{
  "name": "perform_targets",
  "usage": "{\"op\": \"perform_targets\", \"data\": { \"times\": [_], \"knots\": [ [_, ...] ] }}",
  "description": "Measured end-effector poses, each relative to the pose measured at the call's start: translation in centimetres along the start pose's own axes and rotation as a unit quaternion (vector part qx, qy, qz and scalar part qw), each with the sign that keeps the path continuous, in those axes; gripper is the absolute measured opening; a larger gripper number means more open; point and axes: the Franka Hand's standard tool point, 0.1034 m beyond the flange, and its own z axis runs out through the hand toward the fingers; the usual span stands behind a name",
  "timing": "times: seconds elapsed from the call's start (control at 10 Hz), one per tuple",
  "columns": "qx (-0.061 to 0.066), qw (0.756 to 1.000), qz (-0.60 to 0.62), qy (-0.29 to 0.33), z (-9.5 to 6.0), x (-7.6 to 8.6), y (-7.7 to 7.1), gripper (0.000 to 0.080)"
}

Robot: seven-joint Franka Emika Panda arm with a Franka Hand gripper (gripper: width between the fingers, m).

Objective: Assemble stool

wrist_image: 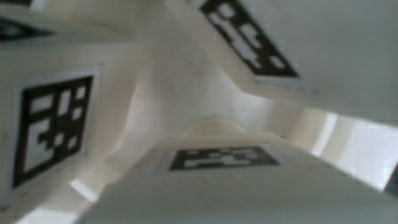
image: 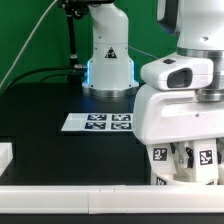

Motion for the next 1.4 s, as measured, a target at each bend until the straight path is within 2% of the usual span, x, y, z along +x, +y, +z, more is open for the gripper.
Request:
{"op": "perform_targets", "data": {
  "times": [0.3, 0.5, 0.6, 0.7, 0.8, 1.0, 1.1, 1.2, 1.4],
  "knots": [
    [0.0, 0.989, 0.148, -0.006, -0.1, -0.2, 0.1, 0.0333],
    [-0.005, 0.963, 0.27, -0.021, 0.2, -0.5, 0.5, 0.0333],
    [-0.007, 0.948, 0.317, -0.021, 0.2, -0.1, 0.2, 0.0333],
    [-0.007, 0.923, 0.384, -0.019, 0.2, 0.0, -0.2, 0.0333],
    [-0.008, 0.888, 0.46, -0.017, 0.2, 0.1, -0.4, 0.0333],
    [-0.003, 0.821, 0.57, -0.002, 0.2, 0.4, -0.9, 0.0333],
    [0.003, 0.78, 0.625, 0.005, 0.2, 0.6, -1.0, 0.0333],
    [0.01, 0.728, 0.686, 0.007, 0.2, 0.6, -1.0, 0.0333],
    [0.026, 0.66, 0.75, 0.008, 0.0, 0.6, -0.7, 0.0333]
  ]
}}
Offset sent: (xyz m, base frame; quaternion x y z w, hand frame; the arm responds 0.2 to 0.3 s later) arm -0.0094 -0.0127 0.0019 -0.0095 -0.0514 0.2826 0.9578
